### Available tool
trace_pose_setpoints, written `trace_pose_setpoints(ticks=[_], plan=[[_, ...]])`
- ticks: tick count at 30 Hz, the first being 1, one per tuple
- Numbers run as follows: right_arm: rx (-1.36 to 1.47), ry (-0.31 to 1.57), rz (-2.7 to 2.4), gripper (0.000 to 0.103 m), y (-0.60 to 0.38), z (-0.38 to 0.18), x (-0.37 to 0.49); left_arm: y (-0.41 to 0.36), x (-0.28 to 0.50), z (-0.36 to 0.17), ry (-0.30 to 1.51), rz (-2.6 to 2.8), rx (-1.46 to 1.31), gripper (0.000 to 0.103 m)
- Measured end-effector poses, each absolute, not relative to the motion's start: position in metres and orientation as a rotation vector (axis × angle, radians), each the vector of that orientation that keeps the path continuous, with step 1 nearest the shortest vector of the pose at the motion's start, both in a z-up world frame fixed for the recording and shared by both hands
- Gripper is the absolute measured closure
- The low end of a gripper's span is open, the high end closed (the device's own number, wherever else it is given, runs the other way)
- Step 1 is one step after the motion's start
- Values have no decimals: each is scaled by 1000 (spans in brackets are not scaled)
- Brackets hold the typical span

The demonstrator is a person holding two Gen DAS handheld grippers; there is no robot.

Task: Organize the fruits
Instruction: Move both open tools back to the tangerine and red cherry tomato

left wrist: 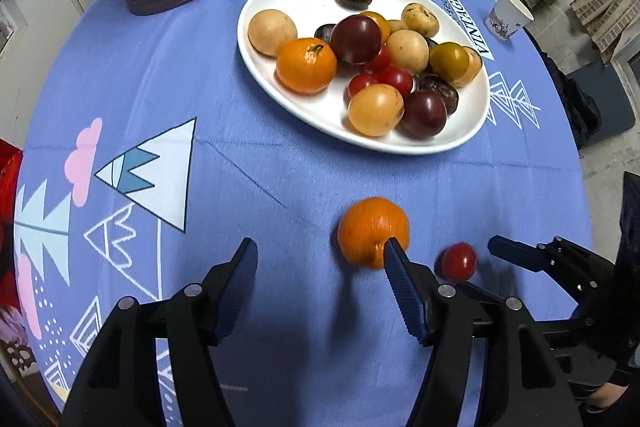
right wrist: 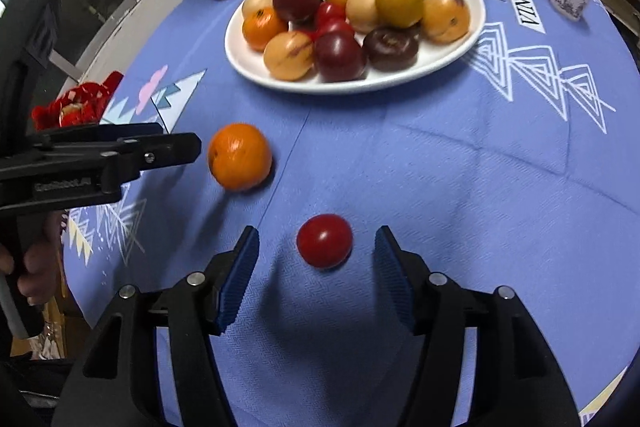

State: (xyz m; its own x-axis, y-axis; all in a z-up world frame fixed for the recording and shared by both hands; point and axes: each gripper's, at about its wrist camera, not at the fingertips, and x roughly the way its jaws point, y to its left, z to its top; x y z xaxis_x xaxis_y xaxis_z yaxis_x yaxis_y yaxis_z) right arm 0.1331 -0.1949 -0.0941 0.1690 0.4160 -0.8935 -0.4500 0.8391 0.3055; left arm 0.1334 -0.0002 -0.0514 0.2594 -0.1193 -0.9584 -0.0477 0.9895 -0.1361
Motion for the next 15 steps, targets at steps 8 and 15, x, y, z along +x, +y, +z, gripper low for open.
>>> trace_pose_setpoints(ticks=[8, 15], plan=[[-108, 1261, 594, 48, -183, -107, 127, -8, 126, -52, 1315, -61, -133, 37], [-92, 1260, 597, 48, -185, -106, 127, -16, 128, -54, 1321, -71, -121, 37]])
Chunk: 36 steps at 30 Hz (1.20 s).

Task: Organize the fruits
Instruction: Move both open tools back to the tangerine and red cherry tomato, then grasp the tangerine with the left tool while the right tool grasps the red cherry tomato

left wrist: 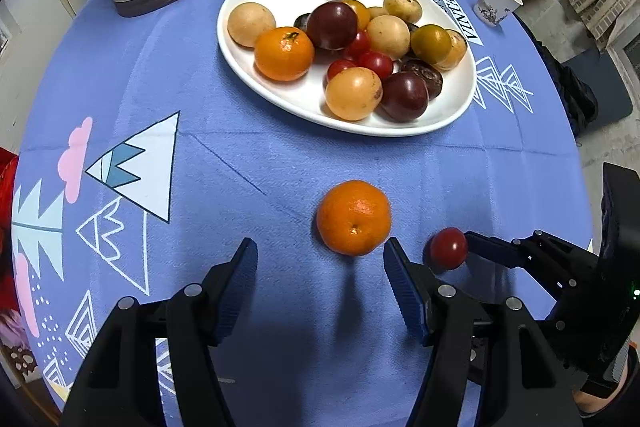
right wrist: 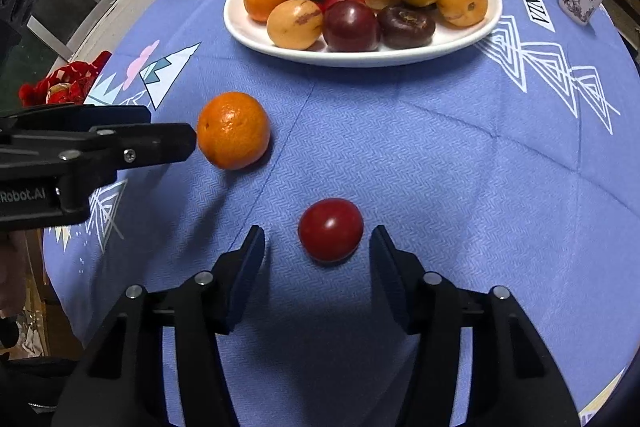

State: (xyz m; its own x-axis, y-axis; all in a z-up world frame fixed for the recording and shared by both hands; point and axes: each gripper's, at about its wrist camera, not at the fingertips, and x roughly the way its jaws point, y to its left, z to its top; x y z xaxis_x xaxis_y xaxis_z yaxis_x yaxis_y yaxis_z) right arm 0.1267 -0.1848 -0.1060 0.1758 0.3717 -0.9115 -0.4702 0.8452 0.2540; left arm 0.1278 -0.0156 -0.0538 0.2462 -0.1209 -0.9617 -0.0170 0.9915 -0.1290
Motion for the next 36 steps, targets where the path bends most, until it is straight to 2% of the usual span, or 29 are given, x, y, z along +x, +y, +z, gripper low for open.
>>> trace_pose_setpoints(ticks=[15, 23, 30, 31, 33, 35, 36], plan=[[-83, 1267, 556, 47, -188, -110, 129, -22, 131, -66, 1345, -69, -113, 37], [-74, 1263, 533, 32, -185, -114, 130, -20, 132, -69, 1355, -56, -111, 34], [-126, 1244, 533, 27, -176, -117, 125, -20, 133, -75, 1367, -56, -112, 34], [-145, 1241, 533, 28, -175, -117, 124, -21, 134, -75, 1368, -58, -112, 34], [-211, 1218, 509, 40, -171, -117, 121, -24, 135, -78, 1373, -60, -106, 34], [-213, 1210, 499, 64, -174, -116, 123, -26, 136, -79, 1376, -65, -105, 34], [-177, 1218, 506, 70, -178, -115, 126, -27, 137, -79, 1377, -65, -103, 34]])
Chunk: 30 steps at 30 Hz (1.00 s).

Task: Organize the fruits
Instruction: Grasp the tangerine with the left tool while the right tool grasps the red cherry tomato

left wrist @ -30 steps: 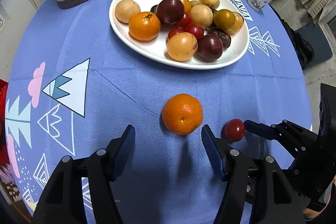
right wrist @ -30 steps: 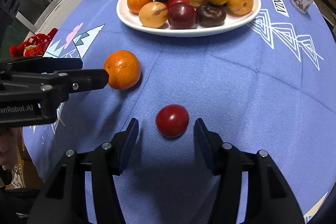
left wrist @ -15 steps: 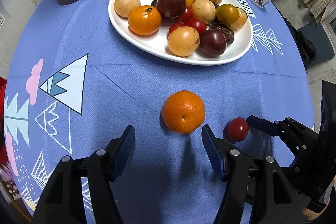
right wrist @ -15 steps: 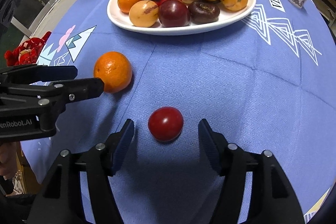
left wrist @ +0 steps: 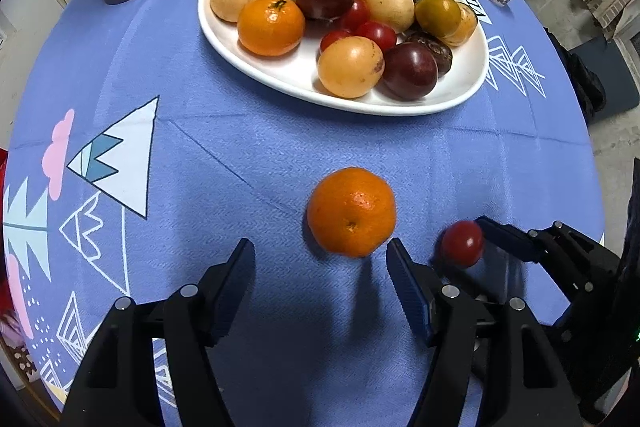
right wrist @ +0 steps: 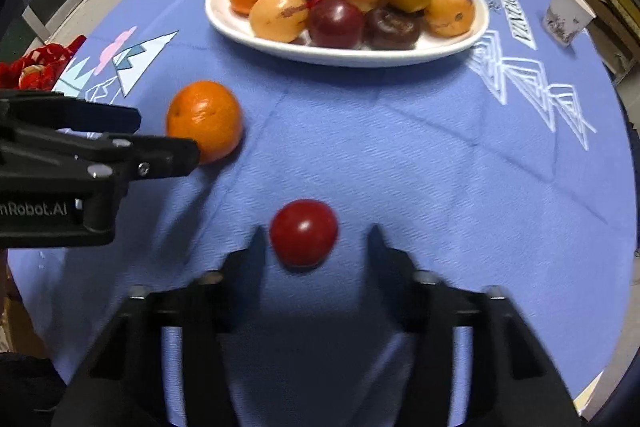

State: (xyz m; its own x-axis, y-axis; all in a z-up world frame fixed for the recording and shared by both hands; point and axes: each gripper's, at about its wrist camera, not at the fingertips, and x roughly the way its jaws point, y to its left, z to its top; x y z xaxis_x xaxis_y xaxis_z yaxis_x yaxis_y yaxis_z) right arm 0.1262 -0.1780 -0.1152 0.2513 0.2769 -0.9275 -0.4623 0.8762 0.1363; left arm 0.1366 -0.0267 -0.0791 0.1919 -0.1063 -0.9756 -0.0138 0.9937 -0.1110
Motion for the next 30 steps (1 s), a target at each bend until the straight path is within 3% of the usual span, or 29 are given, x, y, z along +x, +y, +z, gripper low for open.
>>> trace_pose_setpoints(ticks=[9, 25, 30], plan=[[-33, 1256, 509, 71, -202, -113, 130, -34, 145, -87, 1391, -75, -80, 34], [-52, 1221, 482, 71, -205, -89, 131, -42, 151, -104, 1379, -79, -33, 35], [-65, 1210, 479, 71, -208, -79, 128, -45, 150, -100, 1368, -109, -24, 56]])
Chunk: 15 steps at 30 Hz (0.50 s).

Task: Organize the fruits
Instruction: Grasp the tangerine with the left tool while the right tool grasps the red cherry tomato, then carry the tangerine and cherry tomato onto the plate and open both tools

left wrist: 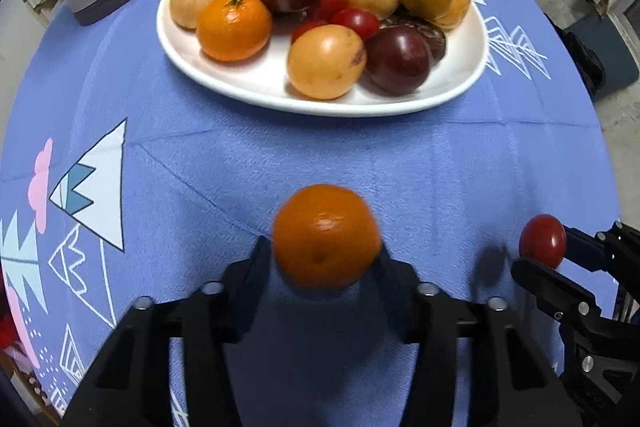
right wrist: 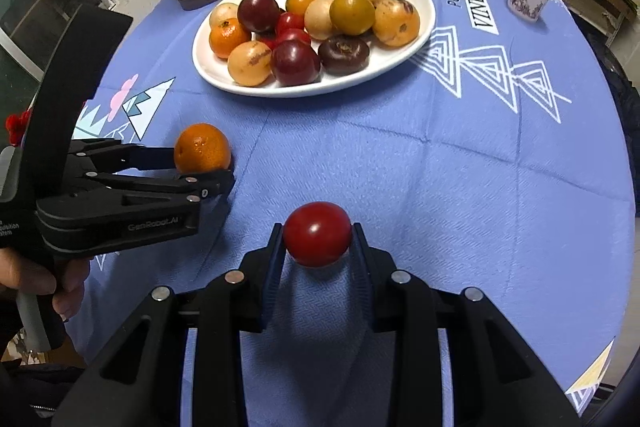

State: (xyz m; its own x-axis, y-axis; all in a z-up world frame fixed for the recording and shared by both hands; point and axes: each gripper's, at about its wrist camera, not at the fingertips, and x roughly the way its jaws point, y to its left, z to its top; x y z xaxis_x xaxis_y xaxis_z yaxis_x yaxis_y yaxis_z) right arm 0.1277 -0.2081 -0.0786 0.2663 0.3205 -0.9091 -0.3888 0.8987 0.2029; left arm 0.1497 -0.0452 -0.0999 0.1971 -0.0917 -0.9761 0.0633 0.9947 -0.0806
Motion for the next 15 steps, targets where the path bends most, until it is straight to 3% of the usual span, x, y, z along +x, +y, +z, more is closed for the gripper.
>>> trace_pose_setpoints(ticks=[15], plan=[[-72, 1177, 476, 71, -205, -57, 125, -22, 131, -74, 1357, -91, -96, 57]])
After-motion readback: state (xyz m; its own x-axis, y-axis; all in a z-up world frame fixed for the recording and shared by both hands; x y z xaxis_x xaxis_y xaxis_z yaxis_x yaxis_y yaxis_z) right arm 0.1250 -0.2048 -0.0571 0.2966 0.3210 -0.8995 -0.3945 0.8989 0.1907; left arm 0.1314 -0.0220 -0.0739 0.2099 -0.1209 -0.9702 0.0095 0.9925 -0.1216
